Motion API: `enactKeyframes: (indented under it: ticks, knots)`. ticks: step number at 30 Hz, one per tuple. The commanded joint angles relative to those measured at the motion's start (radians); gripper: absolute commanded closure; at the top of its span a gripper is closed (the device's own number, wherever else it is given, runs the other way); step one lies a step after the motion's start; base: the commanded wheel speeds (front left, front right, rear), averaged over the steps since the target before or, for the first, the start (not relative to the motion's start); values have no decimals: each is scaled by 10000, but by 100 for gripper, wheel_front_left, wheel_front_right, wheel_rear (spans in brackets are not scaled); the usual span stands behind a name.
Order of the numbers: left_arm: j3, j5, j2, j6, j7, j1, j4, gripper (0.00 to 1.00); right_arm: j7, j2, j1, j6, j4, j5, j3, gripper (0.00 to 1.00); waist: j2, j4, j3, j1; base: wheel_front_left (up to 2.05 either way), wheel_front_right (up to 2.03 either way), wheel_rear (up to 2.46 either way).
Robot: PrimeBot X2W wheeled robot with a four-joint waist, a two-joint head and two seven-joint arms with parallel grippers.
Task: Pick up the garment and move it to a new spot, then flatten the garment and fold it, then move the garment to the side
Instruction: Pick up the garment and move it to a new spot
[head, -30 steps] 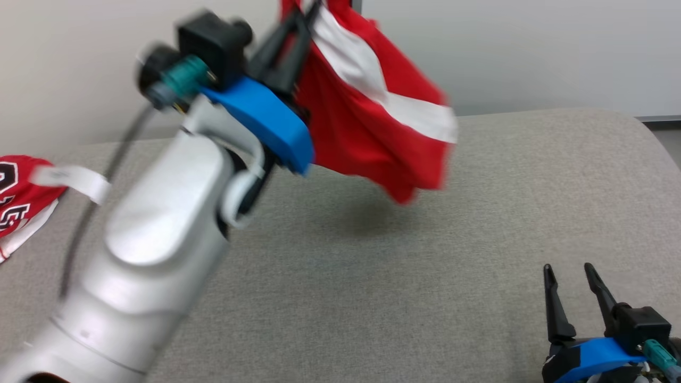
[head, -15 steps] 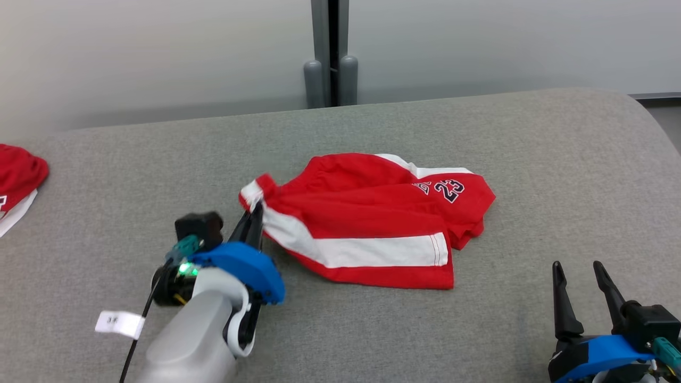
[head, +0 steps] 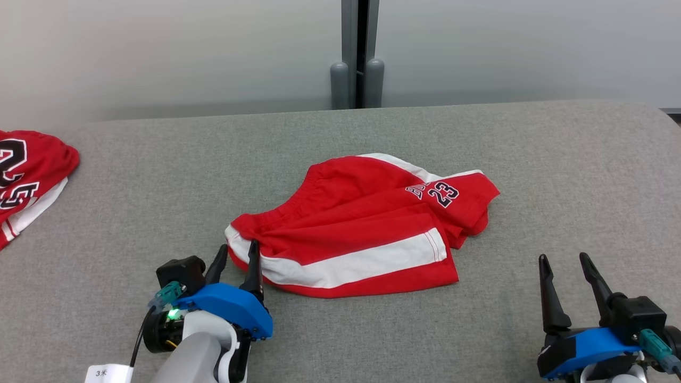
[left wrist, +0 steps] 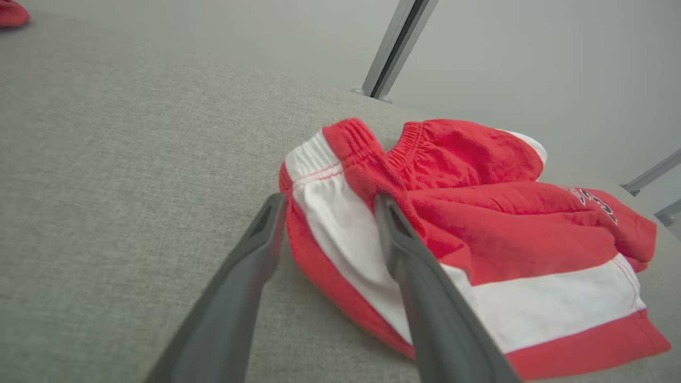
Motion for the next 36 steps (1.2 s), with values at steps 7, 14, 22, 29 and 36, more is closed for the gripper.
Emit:
enactKeyframes:
  ticks: [7, 14, 22, 29, 36]
  knots:
    - [897, 1584, 285, -72, -46, 803, -1512, 0, -7, -29, -116, 1, -199, -112, 231, 0, 0, 114, -183, 0, 0, 0, 0]
    - [1554, 3023, 440, -132, -41, 1857, -2918, 0, -7, -29, 61, -1, -382, -179, 533, 0, 0, 191, -522, 0, 0, 0, 0]
    - [2263, 3697, 123, -73, -40, 3055, -3679, 0, -7, -29, 440, 1, -416, 197, 871, 0, 0, 297, -890, 0, 0, 0, 0]
    - [2646, 4049, -158, -108, -40, 3801, -4211, 0, -7, -29, 645, -1, -376, 376, 1057, 0, 0, 356, -994, 0, 0, 0, 0]
    - [2762, 4284, -283, -166, -40, 4028, -4350, 0, -7, -29, 640, 1, -328, 383, 1121, 0, 0, 413, -1055, 0, 0, 0, 0]
